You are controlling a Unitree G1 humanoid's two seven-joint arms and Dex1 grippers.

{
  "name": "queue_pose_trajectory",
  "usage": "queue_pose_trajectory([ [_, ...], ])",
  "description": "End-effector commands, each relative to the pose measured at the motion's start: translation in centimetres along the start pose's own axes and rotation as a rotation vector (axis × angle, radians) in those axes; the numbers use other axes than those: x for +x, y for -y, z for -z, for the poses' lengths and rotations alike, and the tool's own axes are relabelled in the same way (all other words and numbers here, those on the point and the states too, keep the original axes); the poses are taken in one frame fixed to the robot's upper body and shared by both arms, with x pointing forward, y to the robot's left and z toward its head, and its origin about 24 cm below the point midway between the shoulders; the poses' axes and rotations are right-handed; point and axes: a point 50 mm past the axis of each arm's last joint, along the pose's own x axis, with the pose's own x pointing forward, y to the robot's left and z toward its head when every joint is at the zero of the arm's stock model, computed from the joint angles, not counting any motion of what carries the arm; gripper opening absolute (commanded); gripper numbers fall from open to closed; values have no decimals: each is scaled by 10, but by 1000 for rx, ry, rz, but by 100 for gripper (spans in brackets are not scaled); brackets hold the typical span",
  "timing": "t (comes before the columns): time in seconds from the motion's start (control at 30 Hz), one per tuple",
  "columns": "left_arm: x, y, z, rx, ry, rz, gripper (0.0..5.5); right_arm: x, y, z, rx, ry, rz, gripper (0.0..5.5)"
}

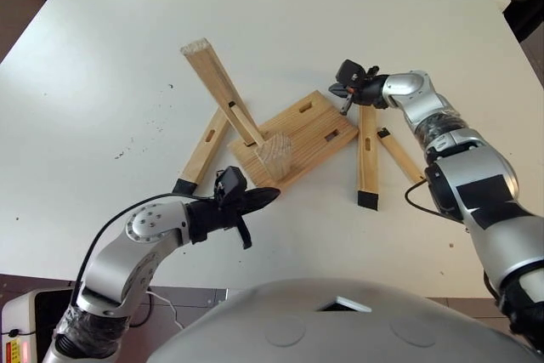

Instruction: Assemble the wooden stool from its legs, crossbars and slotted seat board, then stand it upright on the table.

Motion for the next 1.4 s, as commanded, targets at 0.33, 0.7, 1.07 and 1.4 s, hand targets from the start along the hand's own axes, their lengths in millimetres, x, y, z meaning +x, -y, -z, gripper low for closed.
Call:
queue_pose_trajectory([
  [0.33, 6, -21, 35, 89, -215, -174, 3, -4, -44, 32, -83, -22, -296, 0],
  [0.7, 7, -43, 32, 127, -201, -194, 3, -35, -74, 25, -83, 60, -357, 0],
  [1.07, 8, -47, 30, 129, -180, -202, 3, -62, -21, -24, -204, 113, -209, 0],
  [1.4, 23, -50, 24, 140, -151, -181, 3, 10, -19, -24, -61, 98, -137, 0],
])
